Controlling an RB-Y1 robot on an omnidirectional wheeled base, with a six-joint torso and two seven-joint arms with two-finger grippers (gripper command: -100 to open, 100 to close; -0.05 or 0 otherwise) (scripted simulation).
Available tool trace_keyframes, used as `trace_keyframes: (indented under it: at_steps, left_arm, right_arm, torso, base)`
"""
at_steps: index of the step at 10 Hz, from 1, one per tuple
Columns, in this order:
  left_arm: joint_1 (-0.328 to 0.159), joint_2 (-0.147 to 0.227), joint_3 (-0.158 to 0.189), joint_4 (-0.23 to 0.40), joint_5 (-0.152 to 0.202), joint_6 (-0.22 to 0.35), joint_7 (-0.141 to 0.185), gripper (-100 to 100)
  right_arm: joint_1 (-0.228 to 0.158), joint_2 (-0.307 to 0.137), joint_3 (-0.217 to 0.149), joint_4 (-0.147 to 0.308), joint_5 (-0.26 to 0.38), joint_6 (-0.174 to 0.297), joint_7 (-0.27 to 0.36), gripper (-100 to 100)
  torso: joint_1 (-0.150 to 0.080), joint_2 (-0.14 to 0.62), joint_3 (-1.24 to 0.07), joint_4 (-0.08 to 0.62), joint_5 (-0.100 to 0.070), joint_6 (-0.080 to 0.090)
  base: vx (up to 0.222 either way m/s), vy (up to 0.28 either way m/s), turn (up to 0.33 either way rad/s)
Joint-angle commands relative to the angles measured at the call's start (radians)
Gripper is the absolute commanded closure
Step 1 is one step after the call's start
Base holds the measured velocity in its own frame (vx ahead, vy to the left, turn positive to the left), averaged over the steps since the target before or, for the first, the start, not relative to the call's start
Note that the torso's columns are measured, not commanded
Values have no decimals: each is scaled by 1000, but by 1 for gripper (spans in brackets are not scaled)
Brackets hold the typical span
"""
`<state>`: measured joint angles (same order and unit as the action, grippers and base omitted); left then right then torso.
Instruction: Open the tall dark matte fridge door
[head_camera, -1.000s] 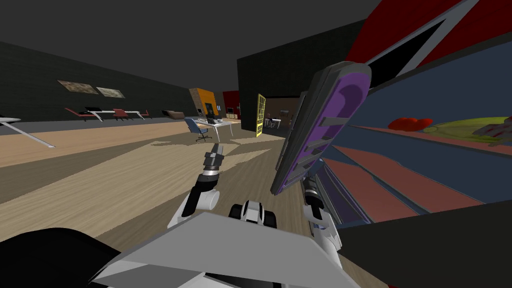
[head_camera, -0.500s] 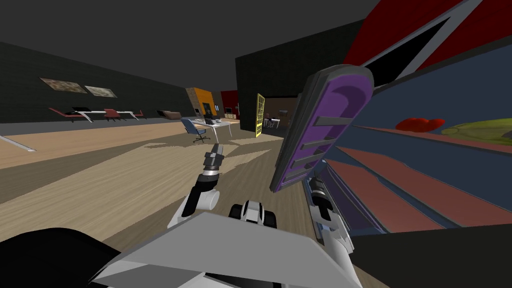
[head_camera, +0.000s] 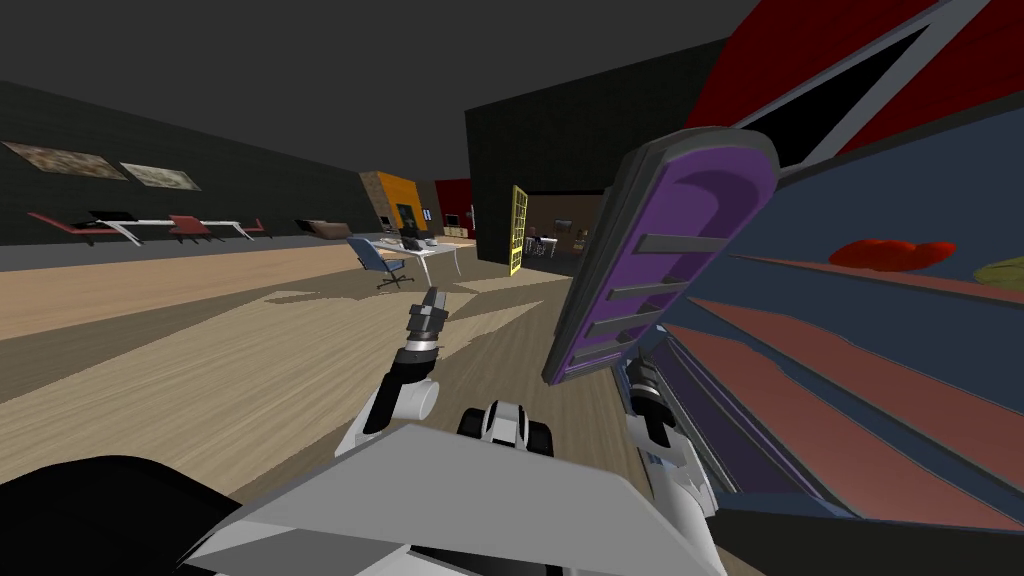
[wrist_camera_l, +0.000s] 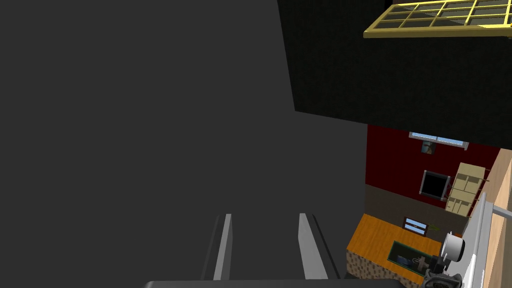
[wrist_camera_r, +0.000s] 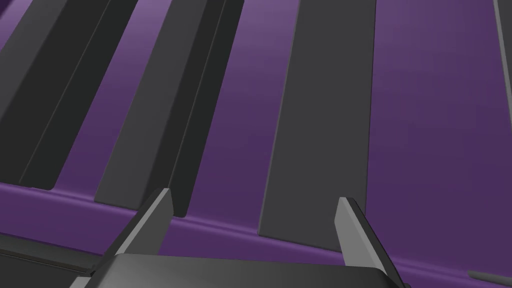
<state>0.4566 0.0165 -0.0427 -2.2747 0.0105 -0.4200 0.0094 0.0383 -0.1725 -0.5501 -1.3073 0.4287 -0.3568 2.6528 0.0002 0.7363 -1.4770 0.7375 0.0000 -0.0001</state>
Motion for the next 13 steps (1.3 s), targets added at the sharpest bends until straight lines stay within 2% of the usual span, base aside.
trace_keyframes:
  at_steps: [1,8,10,11,13]
  left_arm:
    - [0,0,0,0,0,0,0,0]
    - [0,0,0,0,0,0,0,0]
    - [0,0,0,0,0,0,0,0]
    - [0,0,0,0,0,0,0,0]
    - [-1,0,0,0,0,0,0,0]
  right_arm:
    - [-2,52,-33,-12,-9,5,14,-100]
    - [-3,219,-55,-27,-11,7,102,-100]
    - [0,210,-53,-30,-11,8,97,-100]
    - [-19,193,-45,-47,-8,52,86,-100]
    - [-39,177,-37,-64,-5,97,76,-100]
  torso:
    - [-2,3,1,1,0,0]
    - [-1,2,1,1,0,0]
    - [-1,2,1,1,0,0]
    - [-1,2,1,1,0,0]
    - [0,4,3,1,0,0]
  base:
    - [140,141,-61]
    - [52,57,-16]
    - [3,3,0]
    - [-34,3,23]
    - [-67,15,19]
